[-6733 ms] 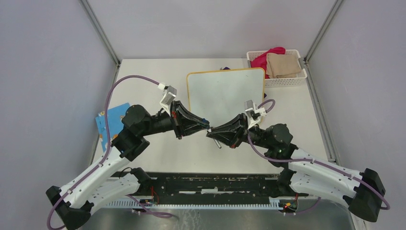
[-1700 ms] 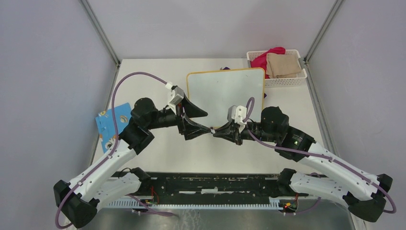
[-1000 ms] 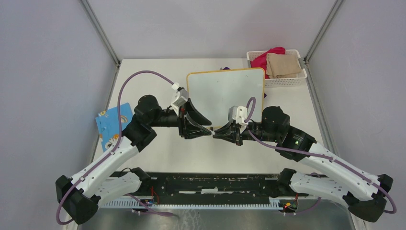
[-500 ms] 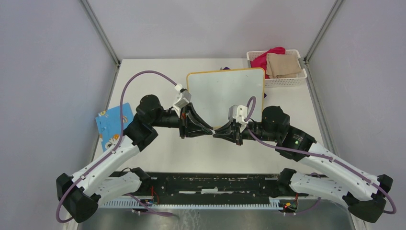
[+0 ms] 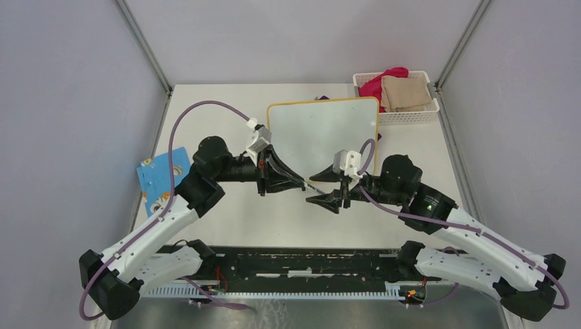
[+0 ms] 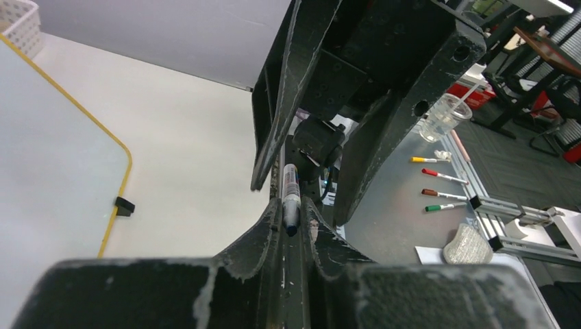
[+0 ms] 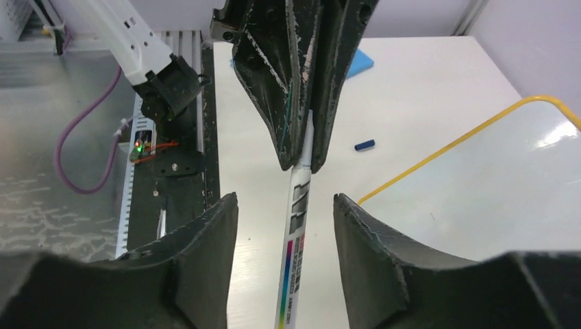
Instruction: Write a sentence on the whiteboard
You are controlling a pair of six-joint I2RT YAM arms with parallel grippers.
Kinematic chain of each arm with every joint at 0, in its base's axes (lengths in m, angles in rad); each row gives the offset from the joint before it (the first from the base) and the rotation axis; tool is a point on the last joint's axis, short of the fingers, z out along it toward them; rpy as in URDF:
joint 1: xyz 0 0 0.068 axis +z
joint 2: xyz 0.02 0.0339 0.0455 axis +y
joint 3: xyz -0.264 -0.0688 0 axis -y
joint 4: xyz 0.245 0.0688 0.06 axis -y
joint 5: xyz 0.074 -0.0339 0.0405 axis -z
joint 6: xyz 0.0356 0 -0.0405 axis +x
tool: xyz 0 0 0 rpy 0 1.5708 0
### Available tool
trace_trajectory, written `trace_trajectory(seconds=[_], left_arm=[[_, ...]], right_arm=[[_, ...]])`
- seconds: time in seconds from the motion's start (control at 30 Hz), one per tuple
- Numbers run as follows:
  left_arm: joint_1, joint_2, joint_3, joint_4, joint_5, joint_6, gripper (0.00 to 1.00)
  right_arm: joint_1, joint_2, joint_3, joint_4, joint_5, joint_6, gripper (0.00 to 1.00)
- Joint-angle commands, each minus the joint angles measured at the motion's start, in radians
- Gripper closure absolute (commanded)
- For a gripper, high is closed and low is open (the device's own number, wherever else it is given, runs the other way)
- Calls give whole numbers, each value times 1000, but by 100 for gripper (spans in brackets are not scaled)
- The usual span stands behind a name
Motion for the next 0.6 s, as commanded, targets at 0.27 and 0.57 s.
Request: trace_trajectory(seconds=[0.27, 0.57], left_arm=[[-3, -136, 64, 54, -398, -75, 98], [-3, -241, 112, 137, -738, -161, 98]], right_arm=[[2, -215, -49, 171, 245, 83, 36], [3, -217, -107, 277, 330, 150, 37]])
